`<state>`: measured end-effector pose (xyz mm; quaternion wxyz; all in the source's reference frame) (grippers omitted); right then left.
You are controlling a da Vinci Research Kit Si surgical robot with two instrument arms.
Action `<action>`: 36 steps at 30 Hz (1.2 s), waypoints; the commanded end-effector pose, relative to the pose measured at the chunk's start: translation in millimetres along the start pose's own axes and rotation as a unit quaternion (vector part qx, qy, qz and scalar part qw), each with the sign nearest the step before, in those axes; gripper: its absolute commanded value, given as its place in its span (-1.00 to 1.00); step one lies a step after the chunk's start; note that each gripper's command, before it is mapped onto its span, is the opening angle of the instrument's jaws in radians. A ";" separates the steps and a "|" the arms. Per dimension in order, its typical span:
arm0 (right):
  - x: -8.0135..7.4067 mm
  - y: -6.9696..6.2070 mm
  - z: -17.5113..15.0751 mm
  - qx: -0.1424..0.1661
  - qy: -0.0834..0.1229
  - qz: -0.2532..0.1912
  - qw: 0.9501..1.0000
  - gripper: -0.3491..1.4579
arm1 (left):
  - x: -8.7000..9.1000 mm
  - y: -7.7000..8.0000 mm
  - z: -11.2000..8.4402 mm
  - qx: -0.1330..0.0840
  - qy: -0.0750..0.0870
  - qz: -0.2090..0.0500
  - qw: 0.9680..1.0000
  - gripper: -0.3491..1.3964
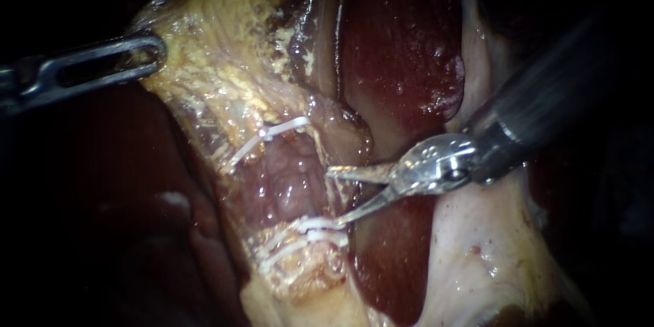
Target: Go back from the cut right tube
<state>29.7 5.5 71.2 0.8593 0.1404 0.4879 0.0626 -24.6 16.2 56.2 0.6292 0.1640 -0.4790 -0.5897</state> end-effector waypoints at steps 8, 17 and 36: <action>0.5 0.4 -2.5 -0.009 0.006 -0.003 1.000 0.97 | 0.5 0.1 0.5 -0.002 -0.002 0.001 1.000 -1.00; 0.1 0.4 -3.1 -0.008 0.007 -0.004 1.000 0.97 | 5.8 1.8 5.9 0.001 0.030 0.016 0.999 -1.00; -0.8 -0.1 -5.2 0.000 0.011 0.081 0.997 0.97 | 10.7 1.7 12.8 0.013 0.067 0.015 0.998 -1.00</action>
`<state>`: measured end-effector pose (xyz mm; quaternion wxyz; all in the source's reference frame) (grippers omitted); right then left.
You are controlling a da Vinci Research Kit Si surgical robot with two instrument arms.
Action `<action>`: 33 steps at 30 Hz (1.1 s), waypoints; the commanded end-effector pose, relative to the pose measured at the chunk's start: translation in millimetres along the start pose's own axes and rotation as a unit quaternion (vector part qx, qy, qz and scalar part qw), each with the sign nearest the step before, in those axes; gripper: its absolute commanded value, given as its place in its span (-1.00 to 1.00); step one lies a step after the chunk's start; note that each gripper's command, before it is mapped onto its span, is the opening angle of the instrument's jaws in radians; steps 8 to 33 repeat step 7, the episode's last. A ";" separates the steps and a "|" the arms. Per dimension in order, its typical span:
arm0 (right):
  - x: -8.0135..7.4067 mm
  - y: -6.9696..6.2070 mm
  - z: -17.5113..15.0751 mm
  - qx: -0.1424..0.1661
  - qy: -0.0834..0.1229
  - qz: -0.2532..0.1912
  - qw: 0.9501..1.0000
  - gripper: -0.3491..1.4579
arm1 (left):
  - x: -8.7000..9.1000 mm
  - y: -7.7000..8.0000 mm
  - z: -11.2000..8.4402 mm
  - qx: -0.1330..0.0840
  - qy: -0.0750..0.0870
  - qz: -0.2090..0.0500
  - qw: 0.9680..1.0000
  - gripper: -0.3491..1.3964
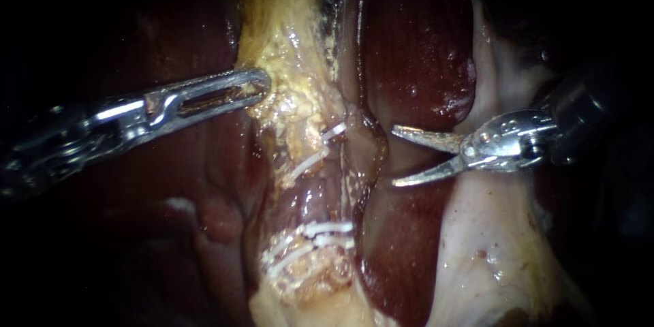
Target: Go back from the cut right tube
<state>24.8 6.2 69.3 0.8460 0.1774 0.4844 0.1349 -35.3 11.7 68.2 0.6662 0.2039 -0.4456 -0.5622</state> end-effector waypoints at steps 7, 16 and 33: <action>-0.1 -0.1 0.0 0.002 -0.001 0.002 1.000 0.97 | 0.0 -0.1 0.0 0.000 0.000 0.000 1.000 -1.00; -0.1 -0.1 0.0 0.002 -0.001 0.002 1.000 0.97 | 0.0 -0.1 0.0 0.000 0.000 0.000 1.000 -1.00; -0.1 -0.1 0.0 0.002 -0.001 0.002 1.000 0.97 | 0.0 -0.1 0.0 0.000 0.000 0.000 1.000 -1.00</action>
